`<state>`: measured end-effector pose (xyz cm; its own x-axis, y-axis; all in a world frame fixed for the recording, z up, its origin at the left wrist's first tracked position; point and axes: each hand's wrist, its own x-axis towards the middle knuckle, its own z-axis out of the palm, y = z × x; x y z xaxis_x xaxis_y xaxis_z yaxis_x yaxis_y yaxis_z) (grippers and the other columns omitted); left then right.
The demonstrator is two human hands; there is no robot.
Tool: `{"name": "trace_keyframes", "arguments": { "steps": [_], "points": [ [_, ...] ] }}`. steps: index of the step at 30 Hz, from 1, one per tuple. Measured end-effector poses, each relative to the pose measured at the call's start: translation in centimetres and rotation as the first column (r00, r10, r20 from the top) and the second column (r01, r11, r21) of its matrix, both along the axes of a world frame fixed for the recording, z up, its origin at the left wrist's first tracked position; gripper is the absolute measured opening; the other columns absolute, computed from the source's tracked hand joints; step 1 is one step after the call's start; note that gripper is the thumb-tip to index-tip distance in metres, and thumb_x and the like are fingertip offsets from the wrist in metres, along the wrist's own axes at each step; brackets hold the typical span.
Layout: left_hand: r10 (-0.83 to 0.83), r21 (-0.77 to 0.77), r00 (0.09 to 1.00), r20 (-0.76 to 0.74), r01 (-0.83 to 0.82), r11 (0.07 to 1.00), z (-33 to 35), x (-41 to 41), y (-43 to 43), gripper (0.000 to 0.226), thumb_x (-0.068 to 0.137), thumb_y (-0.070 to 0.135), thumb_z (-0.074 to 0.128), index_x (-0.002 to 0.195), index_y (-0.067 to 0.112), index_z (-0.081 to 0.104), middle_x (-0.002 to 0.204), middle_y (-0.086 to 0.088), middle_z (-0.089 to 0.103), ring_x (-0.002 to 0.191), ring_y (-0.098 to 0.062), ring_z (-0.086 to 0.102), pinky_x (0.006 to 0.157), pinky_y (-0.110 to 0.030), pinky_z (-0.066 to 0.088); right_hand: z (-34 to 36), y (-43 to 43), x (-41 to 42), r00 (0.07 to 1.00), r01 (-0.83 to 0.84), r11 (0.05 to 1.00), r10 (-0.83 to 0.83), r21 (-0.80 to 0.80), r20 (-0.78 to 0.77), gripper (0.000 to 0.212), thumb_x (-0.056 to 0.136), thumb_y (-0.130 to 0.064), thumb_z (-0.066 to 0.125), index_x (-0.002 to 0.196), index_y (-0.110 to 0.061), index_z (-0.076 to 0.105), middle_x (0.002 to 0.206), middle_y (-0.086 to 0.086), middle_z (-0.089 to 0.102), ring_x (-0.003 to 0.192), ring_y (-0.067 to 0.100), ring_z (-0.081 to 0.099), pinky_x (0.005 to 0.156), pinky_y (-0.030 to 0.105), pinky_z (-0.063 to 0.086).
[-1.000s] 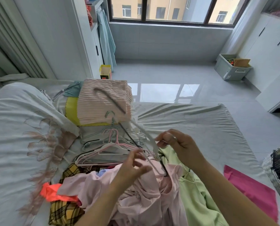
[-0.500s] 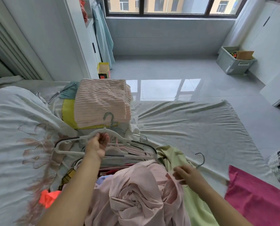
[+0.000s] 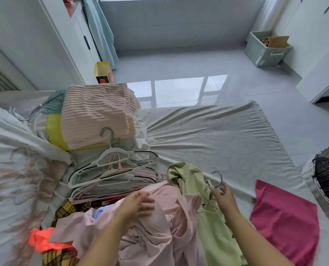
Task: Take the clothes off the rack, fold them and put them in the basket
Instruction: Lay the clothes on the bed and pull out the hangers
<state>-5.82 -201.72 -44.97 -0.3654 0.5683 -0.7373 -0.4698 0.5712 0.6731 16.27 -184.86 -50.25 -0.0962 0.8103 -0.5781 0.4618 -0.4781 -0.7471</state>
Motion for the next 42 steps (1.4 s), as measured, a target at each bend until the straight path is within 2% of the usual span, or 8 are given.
{"name": "trace_keyframes", "arguments": {
  "steps": [4, 14, 18, 26, 30, 34, 38, 42],
  "points": [
    [-0.059, -0.029, 0.998, -0.019, 0.059, 0.998, -1.5, 3.7, -1.6, 0.015, 0.096, 0.013, 0.049, 0.095, 0.003, 0.060, 0.090, -0.014, 0.066, 0.074, -0.020, 0.062, 0.057, -0.024, 0.051, 1.0, 1.4, -1.5, 0.962, -0.268, 0.956, 0.260, 0.117, 0.084, 0.026, 0.096, -0.020, 0.046, 0.073, -0.020, 0.059, 0.082, 0.003, 0.063, 0.076, 0.022, 0.057, 0.075, 0.038, 0.046],
    [0.163, 0.120, 0.961, -0.225, -0.139, 0.983, 3.0, 2.1, 2.7, 0.010, 0.095, 0.016, 0.052, 0.097, 0.006, 0.051, 0.088, -0.009, 0.058, 0.071, -0.020, 0.057, 0.054, -0.025, 0.046, 14.6, -0.9, -2.3, 0.888, -0.226, 0.860, 0.375, 0.458, -0.266, 0.031, 0.097, -0.014, 0.045, 0.073, -0.006, 0.063, 0.074, 0.007, 0.071, 0.074, 0.021, 0.068, 0.072, 0.029, 0.056],
    [0.155, 0.250, 0.637, -0.756, 0.062, 0.966, 8.1, -1.2, 5.6, 0.030, 0.091, 0.027, 0.057, 0.116, 0.009, 0.053, 0.108, -0.003, 0.054, 0.098, -0.017, 0.051, 0.081, -0.030, 0.041, 20.1, -3.9, -2.5, 0.742, -0.463, 0.687, 0.646, 0.560, -0.180, 0.034, 0.095, -0.027, 0.049, 0.073, -0.007, 0.066, 0.076, 0.002, 0.072, 0.075, 0.019, 0.068, 0.072, 0.026, 0.055],
    [-0.779, -0.065, 0.373, -0.504, 0.883, 0.465, 16.9, 0.3, 4.9, 0.041, 0.096, 0.049, 0.032, 0.116, 0.028, 0.062, 0.107, 0.015, 0.060, 0.090, 0.006, 0.055, 0.086, -0.010, 0.039, 29.2, -6.8, -1.9, 0.669, -0.253, 0.691, 0.631, 0.677, -0.394, 0.038, 0.092, -0.042, 0.049, 0.062, -0.024, 0.064, 0.062, 0.006, 0.068, 0.059, 0.021, 0.064, 0.061, 0.026, 0.053],
    [-0.743, 0.090, 0.546, -0.386, 0.824, 0.559, 14.0, 0.8, 2.6, 0.040, 0.087, 0.057, 0.043, 0.082, 0.027, 0.069, 0.075, 0.011, 0.067, 0.062, -0.001, 0.058, 0.065, -0.018, 0.047, 26.6, -6.1, -1.2, 0.738, -0.172, 0.810, 0.483, 0.560, -0.472, 0.047, 0.059, -0.073, 0.063, 0.059, -0.026, 0.059, 0.052, 0.001, 0.057, 0.049, 0.018, 0.055, 0.054, 0.027, 0.050],
    [-0.547, 0.253, 0.610, -0.573, 0.767, 0.590, 11.7, -0.7, 1.0, 0.042, 0.085, 0.062, 0.049, 0.067, 0.025, 0.060, 0.063, 0.013, 0.055, 0.060, -0.005, 0.050, 0.061, -0.022, 0.041, 22.0, -5.8, -0.9, 0.826, -0.065, 0.880, 0.312, 0.471, -0.469, 0.042, 0.083, -0.049, 0.052, 0.067, -0.010, 0.045, 0.048, -0.002, 0.044, 0.045, 0.014, 0.045, 0.058, 0.033, 0.043],
    [-0.264, 0.021, 0.147, -0.953, 0.904, 0.428, 9.6, -2.8, -1.2, 0.051, 0.082, 0.070, 0.043, 0.056, 0.026, 0.036, 0.054, 0.012, 0.033, 0.054, 0.000, 0.032, 0.059, -0.021, 0.030, 17.5, -4.3, 0.0, 0.908, 0.106, 0.895, 0.090, 0.433, -0.409, 0.037, 0.099, -0.030, 0.040, 0.067, -0.012, 0.039, 0.044, -0.004, 0.038, 0.038, 0.014, 0.042, 0.048, 0.029, 0.040],
    [0.092, -0.273, -0.353, -0.931, 0.843, 0.463, 7.3, -6.9, -5.4, 0.048, 0.089, 0.063, 0.041, 0.061, 0.023, 0.038, 0.056, 0.010, 0.044, 0.055, -0.009, 0.043, 0.063, -0.021, 0.031, 15.4, -1.8, 3.7, 0.735, 0.426, 0.900, -0.286, 0.090, -0.615, 0.036, 0.099, -0.031, 0.041, 0.066, -0.017, 0.033, 0.035, -0.008, 0.030, 0.028, 0.006, 0.029, 0.033, 0.012, 0.027]
  ]
}}
